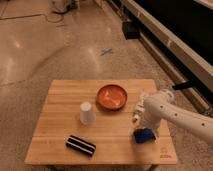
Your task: Place the pepper on the white sponge
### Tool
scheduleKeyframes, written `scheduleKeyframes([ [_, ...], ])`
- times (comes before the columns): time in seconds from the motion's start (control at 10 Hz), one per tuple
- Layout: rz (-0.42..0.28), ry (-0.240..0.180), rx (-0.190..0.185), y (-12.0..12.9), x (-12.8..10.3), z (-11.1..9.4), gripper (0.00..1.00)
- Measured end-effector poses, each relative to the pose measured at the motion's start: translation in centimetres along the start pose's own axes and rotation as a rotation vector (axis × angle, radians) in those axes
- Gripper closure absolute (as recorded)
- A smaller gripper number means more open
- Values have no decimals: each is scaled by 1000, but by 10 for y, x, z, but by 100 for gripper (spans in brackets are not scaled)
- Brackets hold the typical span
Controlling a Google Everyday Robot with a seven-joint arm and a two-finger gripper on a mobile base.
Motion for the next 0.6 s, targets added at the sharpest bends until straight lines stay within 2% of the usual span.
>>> scheduleKeyframes([
  [0.1, 0, 3, 12, -3, 1, -4, 20],
  [0.2, 1, 23, 39, -10, 8, -15, 20],
  [0.4, 3, 78, 83, -23, 24, -37, 20],
  [0.6, 3, 91, 90, -25, 28, -41, 20],
])
